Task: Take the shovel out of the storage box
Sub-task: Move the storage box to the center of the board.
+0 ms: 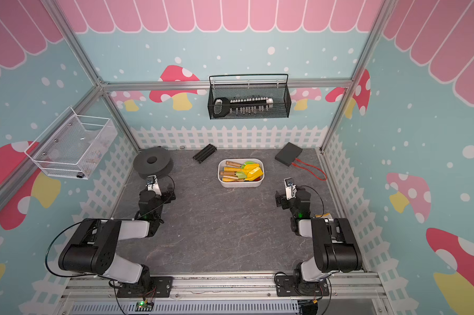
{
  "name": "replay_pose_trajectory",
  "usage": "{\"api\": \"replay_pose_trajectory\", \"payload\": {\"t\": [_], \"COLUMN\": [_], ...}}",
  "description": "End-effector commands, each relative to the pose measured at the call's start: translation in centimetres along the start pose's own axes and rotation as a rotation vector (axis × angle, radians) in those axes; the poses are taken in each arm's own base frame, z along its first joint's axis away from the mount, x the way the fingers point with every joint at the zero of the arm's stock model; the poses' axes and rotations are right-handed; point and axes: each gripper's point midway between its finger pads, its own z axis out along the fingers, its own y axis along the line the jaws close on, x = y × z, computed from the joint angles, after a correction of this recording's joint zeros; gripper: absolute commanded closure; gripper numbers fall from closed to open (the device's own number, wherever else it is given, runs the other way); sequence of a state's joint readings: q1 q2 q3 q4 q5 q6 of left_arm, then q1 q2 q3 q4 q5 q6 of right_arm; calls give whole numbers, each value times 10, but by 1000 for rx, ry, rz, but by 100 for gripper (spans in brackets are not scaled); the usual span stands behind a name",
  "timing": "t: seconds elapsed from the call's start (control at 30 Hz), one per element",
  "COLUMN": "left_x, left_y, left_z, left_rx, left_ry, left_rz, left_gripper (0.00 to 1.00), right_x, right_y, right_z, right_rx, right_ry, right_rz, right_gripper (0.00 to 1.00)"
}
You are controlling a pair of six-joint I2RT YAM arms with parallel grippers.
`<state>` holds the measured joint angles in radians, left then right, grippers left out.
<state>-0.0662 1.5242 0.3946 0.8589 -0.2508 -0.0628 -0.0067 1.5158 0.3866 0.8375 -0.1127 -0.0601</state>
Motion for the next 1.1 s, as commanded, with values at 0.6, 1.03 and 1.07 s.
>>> {"api": "replay_pose_trajectory", "payload": {"t": [0.6,1.03,1.07], "left_x": [-25,-94,-94], "left_y": [4,-113,-125], "left_z": [-15,-53,-55], "left_rx": [-39,335,370], "left_ry": [-27,2,22], "left_rz": [24,-78,-81], "left_gripper": [3,6,6], "right_x": [-36,-84,-86], "right_y": [-41,12,24], "right_z": [-33,-63,-62], "right_rx": [212,-104,-157], "right_ry": [51,150,157], "right_rz": [85,396,403], "right_gripper": [15,28,28]}}
